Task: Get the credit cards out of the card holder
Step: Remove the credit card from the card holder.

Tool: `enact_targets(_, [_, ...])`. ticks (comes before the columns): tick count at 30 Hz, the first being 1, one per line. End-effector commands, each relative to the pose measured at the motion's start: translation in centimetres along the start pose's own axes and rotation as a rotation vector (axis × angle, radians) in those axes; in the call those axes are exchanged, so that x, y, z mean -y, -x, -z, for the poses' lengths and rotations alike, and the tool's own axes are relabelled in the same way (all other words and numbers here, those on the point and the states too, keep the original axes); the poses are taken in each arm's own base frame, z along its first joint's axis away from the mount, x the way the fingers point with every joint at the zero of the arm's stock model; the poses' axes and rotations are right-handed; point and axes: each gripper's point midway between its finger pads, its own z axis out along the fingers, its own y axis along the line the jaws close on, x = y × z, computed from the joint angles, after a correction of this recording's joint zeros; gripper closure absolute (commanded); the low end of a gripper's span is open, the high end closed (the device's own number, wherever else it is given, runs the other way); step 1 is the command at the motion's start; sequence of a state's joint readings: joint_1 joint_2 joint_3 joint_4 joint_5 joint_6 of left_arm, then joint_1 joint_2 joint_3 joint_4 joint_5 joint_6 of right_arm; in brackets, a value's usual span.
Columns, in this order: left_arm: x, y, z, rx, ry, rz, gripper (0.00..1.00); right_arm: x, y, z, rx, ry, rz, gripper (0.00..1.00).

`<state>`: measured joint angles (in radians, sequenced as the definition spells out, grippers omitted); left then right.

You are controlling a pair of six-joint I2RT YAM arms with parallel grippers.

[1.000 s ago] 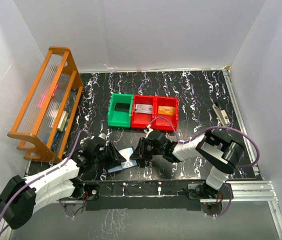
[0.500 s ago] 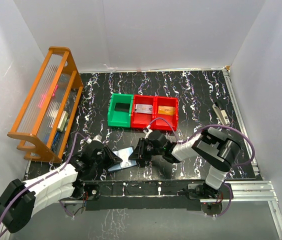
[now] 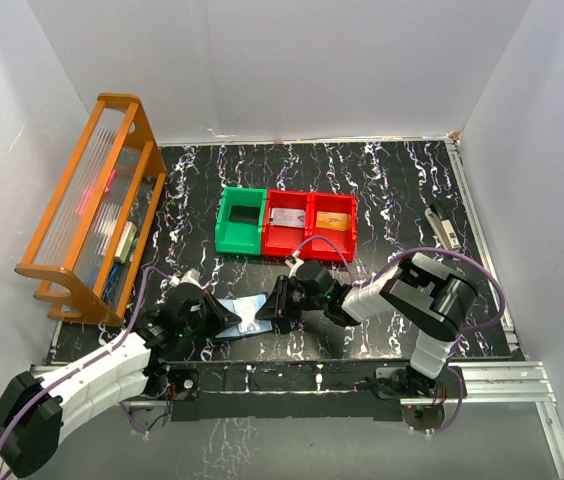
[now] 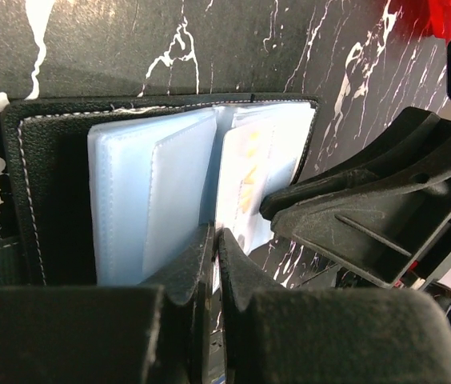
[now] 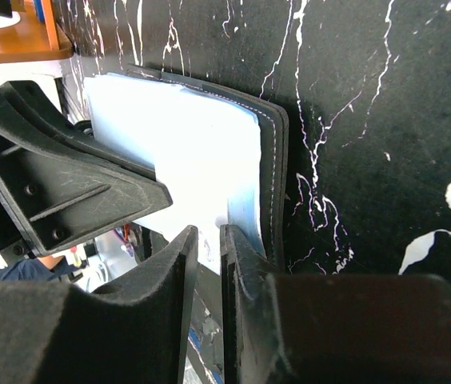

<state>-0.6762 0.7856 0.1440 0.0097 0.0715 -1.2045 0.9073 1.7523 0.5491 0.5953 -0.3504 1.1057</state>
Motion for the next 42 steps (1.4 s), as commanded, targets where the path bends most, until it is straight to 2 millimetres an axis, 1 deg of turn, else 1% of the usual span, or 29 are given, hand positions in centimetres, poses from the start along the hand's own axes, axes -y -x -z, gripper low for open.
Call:
enact_targets(1, [0.2,-0.2,0.7,-0.011,-0.006,-0.051,1.0,4.2,-1.0,0.1,-0.01,-0.166,-0.004,0.82])
enact_targets(3, [0.5,-0.2,0.9,-0.015,-0.027,-0.063,1.0,4.3,-1.0,0.2,-0.009,-0.171,-0.005,0.82])
enact_targets(9, [0.6,-0.8,1.2,-0.047,-0.037,-0.084,0.99,4.2,-1.0,0.1,-0.012,-0.173,-0.001,0.82])
enact_targets(10, [0.6,-0.9,1.2,-0.052,-0.036,-0.085,0.95,4.3,-1.0,0.1,-0.012,-0.173,-0.001,0.82])
enact_targets(14, [1.0,-1.1,1.2,-0.064,-0.059,-0.087,0.86,4.3,-1.0,0.0,-0.016,-0.173,-0.004,0.82])
enact_targets(16, [1.5,-1.1,1.3,-0.064,-0.082,-0.092,0.9,4.2,-1.0,0.0,-0.016,-0.171,-0.003,0.82])
enact_targets(19, [2.0,-1.0,1.2,-0.059,-0.106,-0.09,0.92,4.2,-1.0,0.0,-0.016,-0.17,-0.003,0.82])
enact_targets(21, [2.1,-1.1,1.2,-0.063,-0.117,-0.086,0.94,4.2,-1.0,0.0,-0.017,-0.169,-0.003,0.82])
enact_targets(24, [2.1,-1.3,1.0,-0.077,-0.118,-0.079,1.0,4.1,-1.0,0.0,-0.017,-0.166,-0.002,0.82])
enact_targets(27, [2.2,-1.1,1.2,-0.07,-0.109,-0.085,1.0,4.1,-1.0,0.0,-0.017,-0.172,-0.002,0.82])
enact_targets(31, [1.2,-0.7,1.9,-0.043,-0.052,-0.093,1.0,4.6,-0.8,0.2,-0.004,-0.204,-0.003,0.81])
enact_targets(34, [0.5,-0.4,2.6,-0.026,-0.017,-0.106,1.0,5.3,-0.3,0.4,0.012,-0.26,0.013,0.81])
enact_targets(38, [-0.4,-0.7,2.9,-0.036,0.009,-0.12,1.0,3.8,0.7,1.2,0.044,-0.247,0.053,0.81])
enact_targets(42, [-1.1,-0.8,2.9,-0.043,0.04,-0.141,1.0,2.4,1.0,1.2,0.027,-0.223,0.09,0.81])
